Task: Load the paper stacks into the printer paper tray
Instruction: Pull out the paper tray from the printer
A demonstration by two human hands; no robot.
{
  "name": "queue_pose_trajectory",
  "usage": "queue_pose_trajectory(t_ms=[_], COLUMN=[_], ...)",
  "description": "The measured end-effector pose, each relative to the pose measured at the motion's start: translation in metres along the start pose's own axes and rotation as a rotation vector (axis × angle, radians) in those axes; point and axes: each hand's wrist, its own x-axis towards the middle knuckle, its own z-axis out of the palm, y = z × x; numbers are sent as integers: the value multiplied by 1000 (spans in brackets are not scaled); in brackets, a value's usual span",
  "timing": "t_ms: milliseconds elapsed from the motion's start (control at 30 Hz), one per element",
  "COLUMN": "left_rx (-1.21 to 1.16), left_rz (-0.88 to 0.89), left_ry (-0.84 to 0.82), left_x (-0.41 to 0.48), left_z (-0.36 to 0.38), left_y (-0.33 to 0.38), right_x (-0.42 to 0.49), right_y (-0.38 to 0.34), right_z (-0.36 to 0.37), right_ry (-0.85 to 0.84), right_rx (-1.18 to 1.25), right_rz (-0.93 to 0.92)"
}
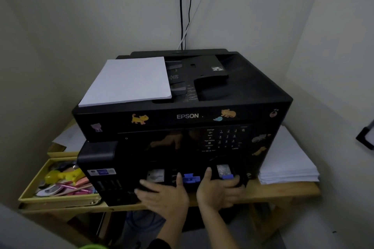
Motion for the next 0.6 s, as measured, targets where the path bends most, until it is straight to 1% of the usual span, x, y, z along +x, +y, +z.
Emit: queue_pose_trajectory(t_ms=[33, 67, 133, 167, 233, 267, 333, 400, 533, 600], left_rx=[52, 133, 281, 384, 531, 565, 666, 730, 809, 819], left_rz=[152, 229, 368, 437, 460, 466, 491, 532, 541, 538], left_ry=[13, 25, -15, -41, -133, -186, -236, -227, -274, -291], left_x=[2, 2, 8, 12, 15, 18, 25, 25, 25, 22], left_z=[4, 2, 7, 6, 3, 3, 2, -2, -5, -8], left_y=[-8, -11, -17, -19, -18, -18, -17, -16, -14, -15], right_x=[-3, -5, -7, -6, 0, 4, 6, 6, 12, 12], right_y=[1, 3, 7, 8, 10, 11, 11, 11, 11, 13], right_z=[-1, 1, 3, 3, 0, -2, -7, -10, -20, -25], right_ry=[15, 31, 4, -41, -191, -237, -277, -297, -400, -414], right_rx=[-115, -194, -359, -428, -585, -631, -701, -761, -837, -854], right_rz=[-158, -312, -482, -524, -561, -581, -623, -677, -715, -730])
